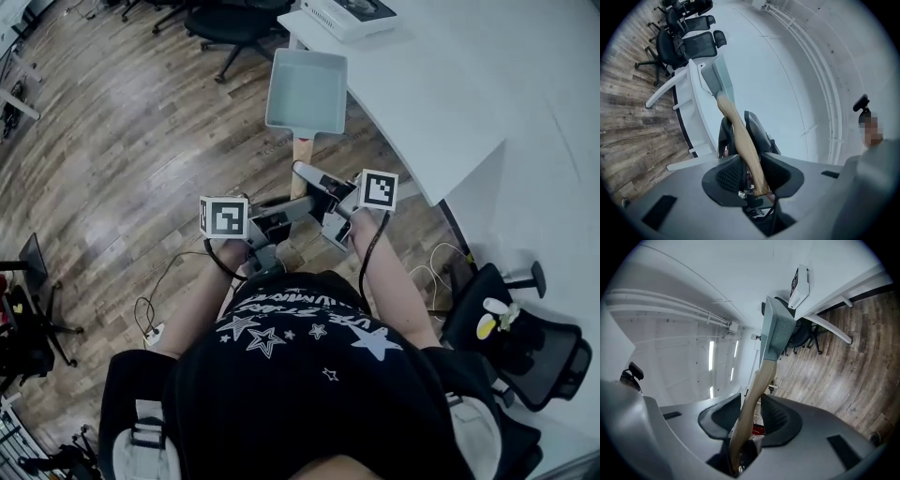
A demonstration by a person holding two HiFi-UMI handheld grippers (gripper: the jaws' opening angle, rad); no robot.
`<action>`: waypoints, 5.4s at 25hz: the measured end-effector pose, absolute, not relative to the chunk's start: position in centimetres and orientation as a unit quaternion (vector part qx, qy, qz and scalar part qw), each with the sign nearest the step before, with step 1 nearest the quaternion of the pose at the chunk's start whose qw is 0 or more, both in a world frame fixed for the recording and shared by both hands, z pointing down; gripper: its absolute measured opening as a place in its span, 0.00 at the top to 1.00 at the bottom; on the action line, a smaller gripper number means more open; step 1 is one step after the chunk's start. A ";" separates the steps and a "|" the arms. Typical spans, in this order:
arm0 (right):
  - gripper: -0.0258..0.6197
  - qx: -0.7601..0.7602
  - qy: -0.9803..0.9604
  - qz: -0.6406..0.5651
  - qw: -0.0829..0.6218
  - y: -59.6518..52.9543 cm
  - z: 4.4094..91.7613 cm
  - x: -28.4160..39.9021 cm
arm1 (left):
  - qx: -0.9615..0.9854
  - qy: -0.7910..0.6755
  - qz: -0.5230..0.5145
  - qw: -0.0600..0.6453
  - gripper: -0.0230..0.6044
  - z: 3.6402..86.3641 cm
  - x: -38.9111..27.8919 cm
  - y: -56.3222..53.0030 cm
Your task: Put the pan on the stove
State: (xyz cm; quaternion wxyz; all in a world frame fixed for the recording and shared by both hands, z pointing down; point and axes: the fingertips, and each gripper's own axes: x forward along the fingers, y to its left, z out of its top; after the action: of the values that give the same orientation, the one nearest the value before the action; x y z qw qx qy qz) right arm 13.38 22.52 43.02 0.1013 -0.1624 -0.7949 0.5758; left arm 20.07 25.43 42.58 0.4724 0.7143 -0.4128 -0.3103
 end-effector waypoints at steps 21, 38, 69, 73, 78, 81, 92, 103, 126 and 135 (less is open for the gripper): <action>0.76 -0.202 -0.777 0.586 0.113 11.3 44.8 0.6 | 0.696 -0.445 -0.304 0.475 0.76 44.7 7.6 13.6; 0.75 -0.206 -0.763 0.605 0.095 -6.2 45.4 -9.0 | 0.686 -0.461 -0.283 0.486 0.76 45.4 -2.3 -3.8; 0.75 -0.102 -0.795 0.598 0.013 -21.2 45.8 -16.2 | 0.747 -0.369 -0.208 0.513 0.76 45.6 -10.5 -16.8; 0.75 -0.065 -0.795 0.603 -0.007 -22.5 45.6 -18.1 | 0.762 -0.334 -0.186 0.523 0.76 45.3 -13.0 -17.7; 0.75 -0.019 -0.796 0.604 -0.029 -25.5 45.3 -23.7 | 0.776 -0.290 -0.160 0.537 0.76 44.8 -19.0 -20.1; 0.75 0.002 -0.791 0.611 -0.041 -28.0 44.9 -27.9 | 0.780 -0.269 -0.146 0.545 0.76 44.4 -23.4 -22.5; 0.75 0.065 -0.787 0.609 -0.075 -30.8 47.1 -29.2 | 0.789 -0.196 -0.113 0.571 0.76 46.1 -25.5 -24.6; 0.75 0.123 -0.777 0.607 -0.115 -32.2 48.4 -28.5 | 0.801 -0.142 -0.069 0.577 0.76 47.5 -25.9 -25.7; 0.74 0.179 -0.765 0.607 -0.120 -32.8 49.9 -27.7 | 0.795 -0.106 -0.066 0.593 0.76 48.5 -25.6 -26.2; 0.74 0.183 -0.766 0.606 -0.112 -32.9 50.2 -27.4 | 0.794 -0.110 -0.063 0.594 0.76 48.6 -25.4 -26.2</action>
State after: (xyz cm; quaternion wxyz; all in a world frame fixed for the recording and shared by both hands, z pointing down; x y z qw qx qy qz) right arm -27.38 -32.86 50.25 -0.1119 0.1826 -0.7665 0.6055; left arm -25.36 -26.19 48.62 0.5941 0.7944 -0.1101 -0.0627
